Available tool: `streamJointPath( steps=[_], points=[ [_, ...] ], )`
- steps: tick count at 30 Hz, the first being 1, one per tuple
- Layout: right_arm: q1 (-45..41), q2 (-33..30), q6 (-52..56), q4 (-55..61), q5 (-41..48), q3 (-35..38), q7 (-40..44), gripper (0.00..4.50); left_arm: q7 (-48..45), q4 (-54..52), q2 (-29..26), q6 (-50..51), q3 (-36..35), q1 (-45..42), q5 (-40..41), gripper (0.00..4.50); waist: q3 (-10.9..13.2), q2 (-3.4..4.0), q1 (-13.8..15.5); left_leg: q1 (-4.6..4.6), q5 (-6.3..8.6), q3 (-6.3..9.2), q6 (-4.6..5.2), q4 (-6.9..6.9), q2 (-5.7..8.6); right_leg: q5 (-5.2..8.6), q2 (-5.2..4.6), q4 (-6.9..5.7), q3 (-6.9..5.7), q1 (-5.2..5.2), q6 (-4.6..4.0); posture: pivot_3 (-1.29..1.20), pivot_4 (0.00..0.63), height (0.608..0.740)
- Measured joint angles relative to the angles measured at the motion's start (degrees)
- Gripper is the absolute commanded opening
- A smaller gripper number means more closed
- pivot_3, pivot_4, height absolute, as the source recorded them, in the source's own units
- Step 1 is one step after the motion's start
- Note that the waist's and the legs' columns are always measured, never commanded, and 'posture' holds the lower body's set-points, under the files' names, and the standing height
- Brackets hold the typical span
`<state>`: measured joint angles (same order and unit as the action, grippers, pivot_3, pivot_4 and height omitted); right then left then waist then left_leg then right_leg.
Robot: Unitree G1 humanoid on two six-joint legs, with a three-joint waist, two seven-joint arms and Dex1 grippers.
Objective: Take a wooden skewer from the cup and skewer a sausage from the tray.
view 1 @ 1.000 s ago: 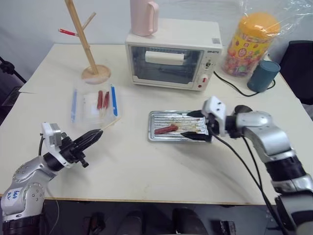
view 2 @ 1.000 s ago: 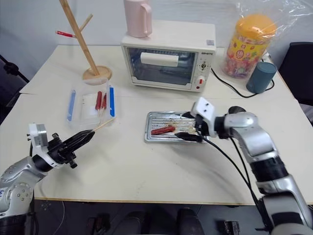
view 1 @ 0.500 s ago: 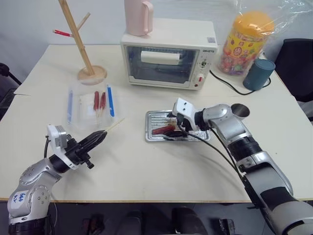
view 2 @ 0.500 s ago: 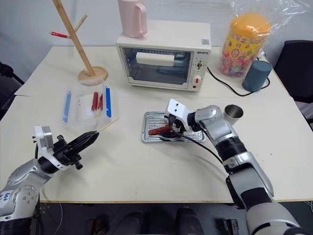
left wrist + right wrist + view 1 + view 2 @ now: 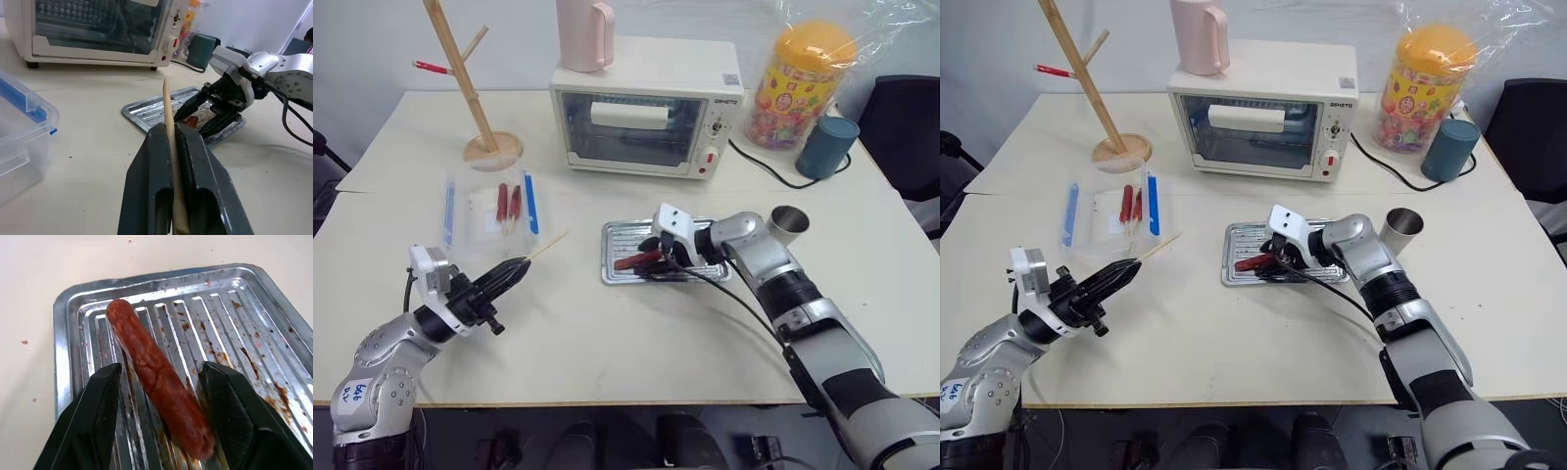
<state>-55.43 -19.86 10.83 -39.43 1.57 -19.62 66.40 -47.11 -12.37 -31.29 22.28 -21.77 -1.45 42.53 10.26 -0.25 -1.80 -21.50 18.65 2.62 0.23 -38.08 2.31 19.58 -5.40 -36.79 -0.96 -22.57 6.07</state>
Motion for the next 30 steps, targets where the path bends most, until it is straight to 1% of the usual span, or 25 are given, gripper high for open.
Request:
streamJointPath(
  steps=[6,8,9,11,18,21,22,30],
  points=[
    [-1.8,1.6,-1.5,-3.5,-0.7,0.0,0.3,2.69,-0.2,0.1,0.0,0.0,0.4,-0.6,0.0,0.00,0.0,0.00,0.0,0.00,0.00,0.01,-0.01,0.00,0.00,0.00,0.00,-0.06,-0.03,0.00,0.00,0.00,0.150,0.740],
    [-1.9,1.7,-2.1,-4.0,-0.8,0.0,0.4,2.36,-0.3,0.2,0.0,0.0,0.4,-0.6,0.0,0.00,0.0,0.00,0.0,0.00,0.00,0.01,-0.01,0.00,0.01,0.00,-0.01,-0.06,-0.03,0.00,0.00,0.00,0.150,0.740],
    [-1.9,1.8,-2.3,-4.0,-0.9,0.1,0.4,2.27,-0.3,0.3,0.0,0.0,0.4,-0.6,0.0,0.00,0.0,0.00,0.0,0.00,0.00,0.01,-0.01,0.00,0.01,0.00,-0.01,-0.06,-0.03,0.00,0.00,0.00,0.150,0.740],
    [-2.0,1.8,-2.5,-4.1,-1.0,0.0,0.9,1.72,-0.5,0.5,0.0,0.0,0.4,-0.7,0.0,0.00,0.0,0.00,0.0,0.00,0.00,0.01,-0.01,0.00,0.00,0.00,0.00,-0.06,-0.03,0.00,0.00,0.00,0.150,0.740],
    [-1.9,1.8,-3.3,-4.1,-1.3,0.1,1.2,1.72,-0.5,0.5,0.0,0.0,0.4,-0.7,0.0,0.00,0.0,0.00,0.0,0.00,0.00,0.01,-0.01,0.00,0.00,0.00,0.00,-0.06,-0.02,0.00,0.00,0.00,0.150,0.740],
    [-1.9,1.8,-3.4,-4.1,-1.3,0.1,1.8,1.20,-0.5,0.8,0.0,0.0,0.4,-0.7,0.0,0.00,0.0,0.00,0.0,0.00,0.00,0.01,-0.01,0.00,0.00,0.00,0.00,-0.06,-0.02,-0.01,0.00,0.00,0.150,0.740],
    [-1.9,1.8,-3.4,-4.1,-1.3,0.1,1.8,1.10,-0.5,0.9,0.0,0.0,0.4,-0.7,0.0,0.00,0.0,0.00,0.0,0.00,0.00,0.01,-0.01,0.00,0.00,0.00,0.00,-0.07,-0.02,-0.01,0.00,0.00,0.150,0.740],
    [-1.7,1.8,-3.6,-4.1,-1.3,0.2,1.8,1.10,-0.5,1.2,0.0,0.0,0.5,-0.9,-0.1,0.00,0.0,0.00,0.0,0.00,0.00,0.01,-0.01,0.00,0.00,0.00,0.00,-0.06,-0.03,-0.01,0.00,0.00,0.150,0.740]
  ],
)
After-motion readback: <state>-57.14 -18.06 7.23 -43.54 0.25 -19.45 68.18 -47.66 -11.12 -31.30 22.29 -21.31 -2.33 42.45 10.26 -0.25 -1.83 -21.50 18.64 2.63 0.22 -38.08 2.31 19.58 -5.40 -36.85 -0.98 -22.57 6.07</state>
